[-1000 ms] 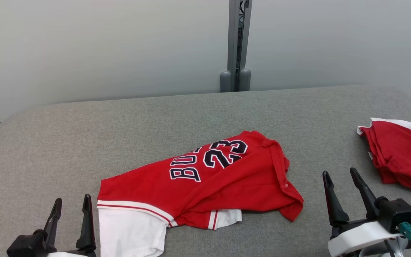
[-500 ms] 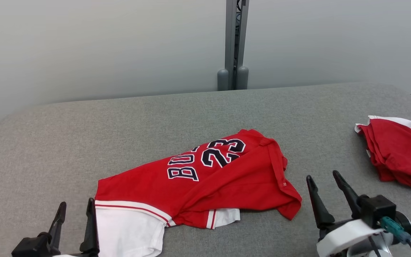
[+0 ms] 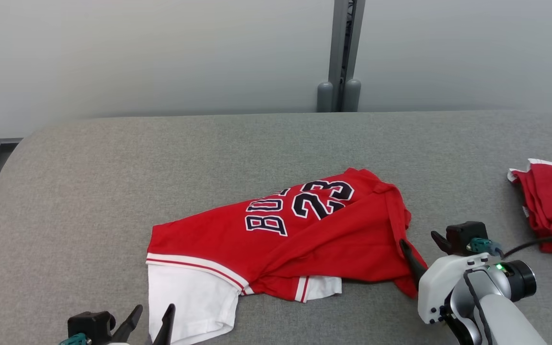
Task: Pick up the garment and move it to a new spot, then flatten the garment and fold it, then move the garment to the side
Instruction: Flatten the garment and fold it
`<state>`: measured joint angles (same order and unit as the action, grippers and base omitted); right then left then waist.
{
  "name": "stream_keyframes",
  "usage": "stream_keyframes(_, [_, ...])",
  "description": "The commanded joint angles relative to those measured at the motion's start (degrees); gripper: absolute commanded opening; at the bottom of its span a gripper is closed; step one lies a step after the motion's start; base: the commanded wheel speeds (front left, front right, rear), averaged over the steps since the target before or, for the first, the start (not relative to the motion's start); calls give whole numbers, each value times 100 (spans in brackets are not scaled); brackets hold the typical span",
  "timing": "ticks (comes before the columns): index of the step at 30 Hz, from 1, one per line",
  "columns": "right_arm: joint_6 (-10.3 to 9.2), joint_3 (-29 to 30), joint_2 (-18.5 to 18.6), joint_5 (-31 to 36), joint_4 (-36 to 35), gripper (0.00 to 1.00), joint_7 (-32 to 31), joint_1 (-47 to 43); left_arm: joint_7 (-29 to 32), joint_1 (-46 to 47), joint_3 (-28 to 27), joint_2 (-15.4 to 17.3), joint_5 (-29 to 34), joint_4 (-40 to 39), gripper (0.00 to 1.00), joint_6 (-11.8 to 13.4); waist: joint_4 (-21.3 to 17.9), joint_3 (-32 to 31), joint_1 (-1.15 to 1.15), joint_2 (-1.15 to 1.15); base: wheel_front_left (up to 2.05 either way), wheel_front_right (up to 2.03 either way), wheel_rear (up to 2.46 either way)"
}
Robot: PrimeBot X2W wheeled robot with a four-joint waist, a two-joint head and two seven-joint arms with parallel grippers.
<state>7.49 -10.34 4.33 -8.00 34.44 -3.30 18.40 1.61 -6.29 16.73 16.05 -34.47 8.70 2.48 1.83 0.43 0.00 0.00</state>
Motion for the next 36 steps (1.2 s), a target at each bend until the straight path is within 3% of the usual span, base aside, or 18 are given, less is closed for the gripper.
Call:
stream_keyframes(1, [0, 45, 10, 78, 112, 100, -111, 117, 109, 123, 31, 58, -12, 28, 100, -31, 96, 71, 0, 0, 0, 0, 0])
stream_keyframes(11, [0, 125, -110, 275, 744, 100, -411, 413, 629, 402, 284, 76, -20, 522, 100, -100, 337, 312, 0, 0, 0, 0, 0])
stream_keyframes(24, [0, 316, -132, 456, 892, 100, -268, 491, 822, 606, 411, 77, -125, 948, 100, -221, 338, 402, 0, 0, 0, 0, 0])
stream_keyframes(31, [0, 189, -129, 332, 910, 90, -249, 551, 984, 787, 562, 18, -148, 1281, 100, -372, 315, 477, 0, 0, 0, 0, 0])
stream_keyframes(34, [0, 172, -129, 310, 942, 78, -246, 577, 1032, 841, 637, -24, -189, 1376, 100, -475, 304, 510, 0, 0, 0, 0, 0])
stream_keyframes(35, [0, 173, -129, 317, 959, 59, -259, 584, 1040, 864, 663, -28, -194, 1392, 93, -496, 303, 517, 0, 0, 0, 0, 0])
stream_keyframes(36, [0, 188, -128, 335, 982, 42, -276, 587, 1034, 884, 673, -36, -205, 1408, 77, -520, 303, 523, 0, 0, 0, 0, 0])
